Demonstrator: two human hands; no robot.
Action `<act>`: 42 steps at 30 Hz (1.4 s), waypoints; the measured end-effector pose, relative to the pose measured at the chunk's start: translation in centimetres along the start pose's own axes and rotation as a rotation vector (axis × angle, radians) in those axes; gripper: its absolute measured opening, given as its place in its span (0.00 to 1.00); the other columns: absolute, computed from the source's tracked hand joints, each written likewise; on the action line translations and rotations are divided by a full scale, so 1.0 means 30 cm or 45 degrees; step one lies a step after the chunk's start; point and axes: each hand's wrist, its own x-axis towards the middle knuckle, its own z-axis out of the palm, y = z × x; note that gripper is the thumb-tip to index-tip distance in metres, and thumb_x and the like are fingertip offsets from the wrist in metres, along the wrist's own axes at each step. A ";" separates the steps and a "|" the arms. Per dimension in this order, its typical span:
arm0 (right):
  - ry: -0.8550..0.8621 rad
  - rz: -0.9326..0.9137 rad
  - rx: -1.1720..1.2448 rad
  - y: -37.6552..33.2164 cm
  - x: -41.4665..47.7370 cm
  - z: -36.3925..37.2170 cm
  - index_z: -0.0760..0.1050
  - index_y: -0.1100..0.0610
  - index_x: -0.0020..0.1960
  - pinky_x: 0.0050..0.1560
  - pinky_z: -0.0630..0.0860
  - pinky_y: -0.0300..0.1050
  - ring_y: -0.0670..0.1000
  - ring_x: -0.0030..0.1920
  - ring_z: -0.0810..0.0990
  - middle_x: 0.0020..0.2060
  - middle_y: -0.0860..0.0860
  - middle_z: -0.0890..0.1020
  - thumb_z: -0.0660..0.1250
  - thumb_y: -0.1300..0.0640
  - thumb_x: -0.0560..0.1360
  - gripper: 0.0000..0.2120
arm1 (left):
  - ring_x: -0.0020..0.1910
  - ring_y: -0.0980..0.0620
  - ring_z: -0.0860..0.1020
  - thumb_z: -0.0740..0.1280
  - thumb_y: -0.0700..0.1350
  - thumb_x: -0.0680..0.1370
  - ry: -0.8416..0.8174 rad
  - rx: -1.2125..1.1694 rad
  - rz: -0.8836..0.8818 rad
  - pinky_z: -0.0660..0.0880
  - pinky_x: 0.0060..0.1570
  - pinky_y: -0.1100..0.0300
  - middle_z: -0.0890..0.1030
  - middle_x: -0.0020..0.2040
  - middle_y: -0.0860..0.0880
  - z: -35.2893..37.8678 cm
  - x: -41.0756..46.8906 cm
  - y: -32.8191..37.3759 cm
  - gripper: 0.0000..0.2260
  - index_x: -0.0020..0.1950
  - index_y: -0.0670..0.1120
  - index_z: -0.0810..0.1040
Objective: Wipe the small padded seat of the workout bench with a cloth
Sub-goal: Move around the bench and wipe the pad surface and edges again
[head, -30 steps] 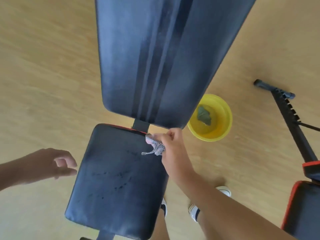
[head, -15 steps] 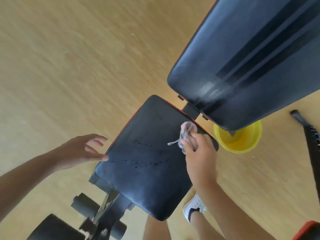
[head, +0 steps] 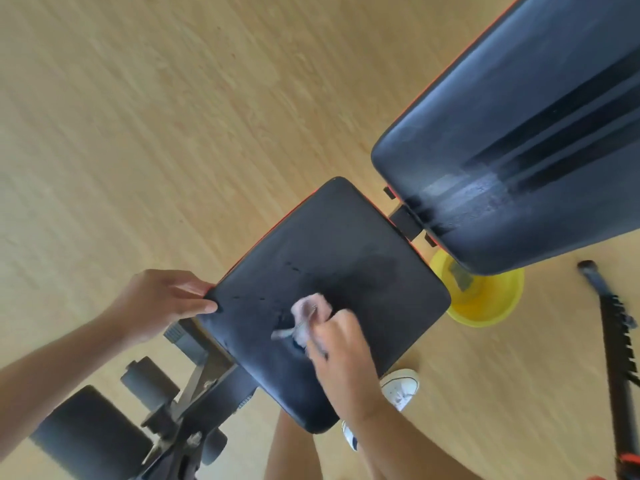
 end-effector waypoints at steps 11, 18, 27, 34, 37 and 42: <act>0.479 0.171 -0.113 -0.063 0.113 0.095 0.76 0.56 0.54 0.37 0.75 0.45 0.49 0.37 0.71 0.40 0.49 0.70 0.66 0.53 0.81 0.06 | 0.39 0.53 0.88 0.83 0.42 0.66 0.073 -0.180 -0.097 0.78 0.40 0.66 0.89 0.36 0.51 0.017 0.004 0.001 0.10 0.45 0.48 0.89; 0.007 -0.545 -0.488 -0.074 0.220 -0.020 0.79 0.50 0.53 0.31 0.66 0.36 0.46 0.32 0.68 0.36 0.45 0.67 0.65 0.56 0.79 0.05 | 0.34 0.52 0.88 0.84 0.40 0.64 0.065 -0.149 -0.100 0.83 0.39 0.60 0.88 0.33 0.49 0.008 0.015 0.017 0.10 0.43 0.47 0.89; -0.095 -0.467 -0.218 -0.207 0.070 0.198 0.77 0.48 0.60 0.36 0.70 0.40 0.44 0.35 0.69 0.35 0.42 0.73 0.61 0.52 0.85 0.08 | 0.46 0.47 0.88 0.77 0.37 0.74 -0.055 -0.239 -0.081 0.84 0.53 0.55 0.89 0.43 0.46 -0.011 0.039 -0.053 0.06 0.45 0.47 0.88; 0.576 -0.009 -0.335 -0.087 0.462 -0.080 0.80 0.61 0.49 0.39 0.73 0.49 0.58 0.41 0.75 0.38 0.52 0.72 0.70 0.60 0.77 0.04 | 0.51 0.52 0.88 0.70 0.34 0.79 -0.141 -0.320 -0.085 0.81 0.60 0.54 0.89 0.52 0.47 -0.014 0.038 -0.084 0.11 0.55 0.45 0.88; 0.460 -0.170 -0.350 -0.187 0.327 0.104 0.78 0.57 0.60 0.40 0.74 0.48 0.53 0.41 0.70 0.41 0.50 0.71 0.61 0.59 0.82 0.10 | 0.55 0.50 0.87 0.58 0.30 0.83 -0.221 -0.517 -0.124 0.81 0.58 0.56 0.89 0.53 0.44 -0.024 0.029 -0.073 0.17 0.55 0.39 0.86; -0.101 -0.872 -0.392 -0.207 0.216 0.207 0.82 0.63 0.49 0.37 0.76 0.50 0.56 0.38 0.75 0.37 0.56 0.78 0.62 0.65 0.82 0.10 | 0.56 0.49 0.86 0.55 0.36 0.83 -0.257 -0.586 -0.189 0.82 0.56 0.56 0.88 0.54 0.45 -0.058 0.013 -0.055 0.18 0.58 0.42 0.85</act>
